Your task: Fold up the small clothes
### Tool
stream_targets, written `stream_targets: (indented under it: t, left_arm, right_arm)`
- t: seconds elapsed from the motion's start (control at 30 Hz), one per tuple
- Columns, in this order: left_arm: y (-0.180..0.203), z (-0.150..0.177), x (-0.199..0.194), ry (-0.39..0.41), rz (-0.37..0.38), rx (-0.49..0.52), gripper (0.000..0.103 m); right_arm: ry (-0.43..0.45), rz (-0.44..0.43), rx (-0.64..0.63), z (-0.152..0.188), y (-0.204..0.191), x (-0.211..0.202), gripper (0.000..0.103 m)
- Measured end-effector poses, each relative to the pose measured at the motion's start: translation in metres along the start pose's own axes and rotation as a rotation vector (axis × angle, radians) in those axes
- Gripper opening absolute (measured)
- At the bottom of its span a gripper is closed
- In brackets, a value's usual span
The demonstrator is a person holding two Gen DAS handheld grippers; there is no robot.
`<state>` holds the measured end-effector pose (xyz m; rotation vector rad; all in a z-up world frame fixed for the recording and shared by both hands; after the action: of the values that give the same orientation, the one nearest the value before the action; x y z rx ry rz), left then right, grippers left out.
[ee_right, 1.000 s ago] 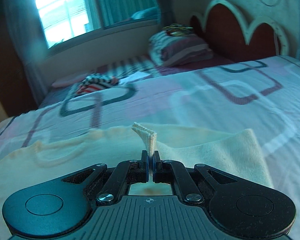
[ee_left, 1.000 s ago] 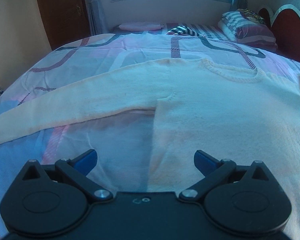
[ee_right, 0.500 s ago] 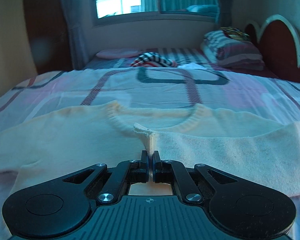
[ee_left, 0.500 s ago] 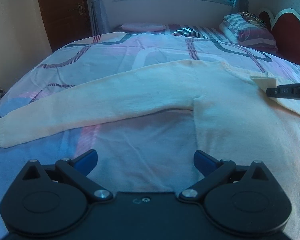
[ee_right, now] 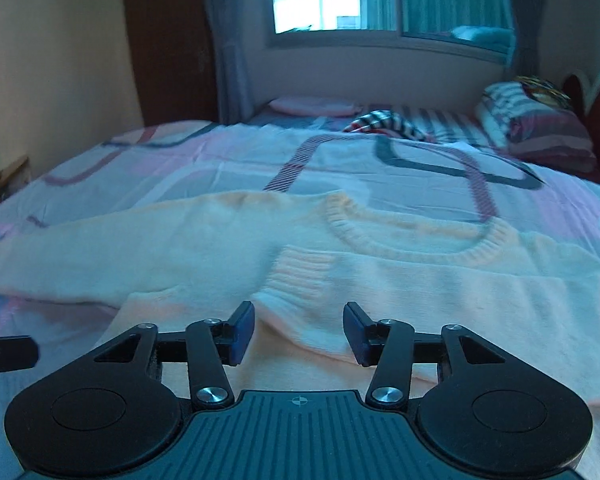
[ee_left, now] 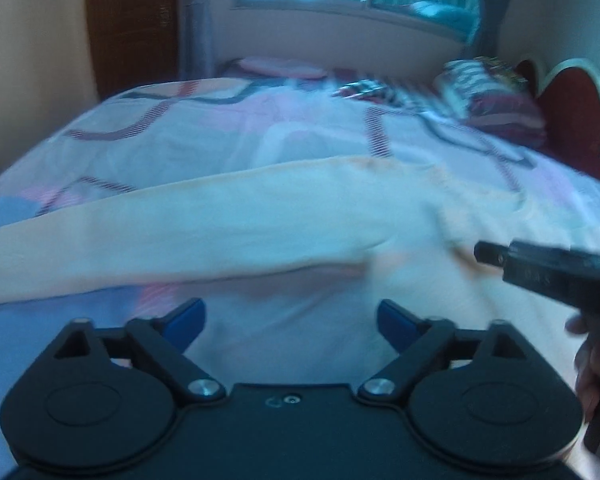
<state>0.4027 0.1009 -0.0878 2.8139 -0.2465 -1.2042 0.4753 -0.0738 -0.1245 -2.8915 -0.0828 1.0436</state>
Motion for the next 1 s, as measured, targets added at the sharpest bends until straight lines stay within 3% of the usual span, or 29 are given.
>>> stream_targets:
  t: [0.07, 0.1, 0.17, 0.27, 0.3, 0.4, 0.47, 0.5, 0.53, 0.7, 0.87, 1.0]
  left_arm:
    - [0.023, -0.01, 0.012, 0.004, 0.087, -0.003, 0.059]
    - [0.035, -0.015, 0.02, 0.004, 0.123, -0.005, 0.056]
    - [0.056, -0.024, 0.037, -0.002, 0.182, -0.022, 0.056]
    - [0.085, -0.032, 0.066, -0.027, 0.243, -0.034, 0.066]
    - [0.093, -0.031, 0.074, -0.038, 0.258, -0.042, 0.064]
    - [0.108, -0.031, 0.095, -0.072, 0.284, -0.068, 0.049]
    - [0.114, -0.029, 0.106, -0.099, 0.297, -0.09, 0.025]
    - [0.117, -0.028, 0.111, -0.111, 0.308, -0.098, 0.019]
    - [0.118, -0.027, 0.114, -0.115, 0.311, -0.098, 0.002]
    - [0.102, -0.04, 0.094, -0.011, 0.264, -0.085, 0.002]
    - [0.065, -0.037, 0.086, -0.025, 0.215, -0.133, 0.002]
    - [0.057, -0.037, 0.082, -0.017, 0.209, -0.135, 0.002]
  right_arm:
    - [0.016, 0.032, 0.064, 0.0, 0.024, -0.014, 0.035]
    - [0.021, 0.064, 0.09, -0.001, 0.039, -0.023, 0.033]
    - [0.031, 0.13, 0.143, 0.001, 0.07, -0.038, 0.03]
    - [0.044, 0.225, 0.24, 0.005, 0.122, -0.065, 0.03]
    - [0.049, 0.263, 0.272, 0.008, 0.14, -0.075, 0.03]
    - [0.052, 0.359, 0.376, 0.017, 0.19, -0.099, 0.03]
    - [0.04, 0.415, 0.45, 0.026, 0.222, -0.11, 0.03]
    - [0.031, 0.43, 0.486, 0.031, 0.235, -0.115, 0.03]
    - [0.021, 0.439, 0.52, 0.036, 0.245, -0.118, 0.03]
    - [-0.005, 0.41, 0.585, 0.048, 0.261, -0.131, 0.03]
    - [-0.022, 0.345, 0.539, 0.048, 0.237, -0.117, 0.03]
    - [-0.04, 0.295, 0.46, 0.044, 0.212, -0.104, 0.03]
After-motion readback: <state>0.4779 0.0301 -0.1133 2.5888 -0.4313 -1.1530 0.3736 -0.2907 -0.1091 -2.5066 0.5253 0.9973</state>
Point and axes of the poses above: each gripper's, at about its wrist camera, not at the fingertips, and x roughly the way its jaws point, y to its right, z to its underside, the point moved 7 cm from there along x, roughly the way its jaws point, and after that the axes turned 5 degrees about z, right-handed, at the moved point
